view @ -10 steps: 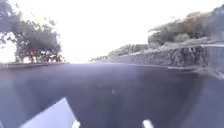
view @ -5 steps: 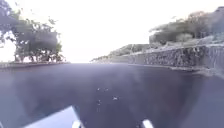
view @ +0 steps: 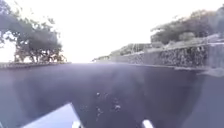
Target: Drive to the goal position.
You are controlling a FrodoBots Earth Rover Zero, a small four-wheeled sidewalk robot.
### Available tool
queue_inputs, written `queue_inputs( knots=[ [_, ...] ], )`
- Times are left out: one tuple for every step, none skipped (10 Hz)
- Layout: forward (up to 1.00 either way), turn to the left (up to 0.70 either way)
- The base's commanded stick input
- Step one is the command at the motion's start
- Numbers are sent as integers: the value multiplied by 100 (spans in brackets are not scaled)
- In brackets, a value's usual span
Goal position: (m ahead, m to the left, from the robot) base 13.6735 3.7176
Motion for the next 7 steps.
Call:
queue_inputs(
  knots=[
    [70, 0],
    [70, 0],
    [70, 0],
    [70, 0],
    [70, 0],
    [70, 0],
    [70, 0]
  ],
)
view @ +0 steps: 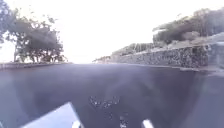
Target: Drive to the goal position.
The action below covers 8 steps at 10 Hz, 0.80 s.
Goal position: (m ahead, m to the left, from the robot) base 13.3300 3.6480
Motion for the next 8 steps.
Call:
queue_inputs(
  knots=[
    [70, 0],
    [70, 0],
    [70, 0],
    [70, 0],
    [70, 0],
    [70, 0],
    [70, 0],
    [70, 0]
  ],
)
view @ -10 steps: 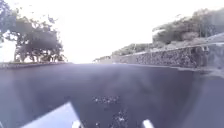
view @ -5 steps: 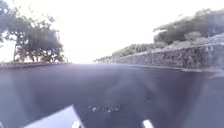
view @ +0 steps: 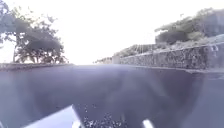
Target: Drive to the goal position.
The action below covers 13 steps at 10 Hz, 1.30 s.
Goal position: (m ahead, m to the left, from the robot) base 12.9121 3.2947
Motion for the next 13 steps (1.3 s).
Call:
queue_inputs(
  knots=[
    [70, 0],
    [70, 0],
    [70, 0],
    [70, 0],
    [70, 0],
    [70, 0],
    [70, 0],
    [70, 0],
    [70, 0],
    [70, 0],
    [70, 0],
    [70, 0],
    [70, 0]
  ],
)
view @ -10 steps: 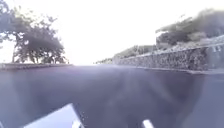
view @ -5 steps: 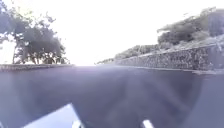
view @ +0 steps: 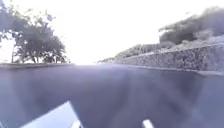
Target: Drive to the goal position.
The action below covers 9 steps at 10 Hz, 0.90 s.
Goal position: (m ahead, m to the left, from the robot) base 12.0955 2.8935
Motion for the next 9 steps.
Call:
queue_inputs(
  knots=[
    [70, 0],
    [70, 0],
    [70, 0],
    [70, 0],
    [70, 0],
    [70, 0],
    [70, 0],
    [70, 0],
    [70, 0]
  ],
)
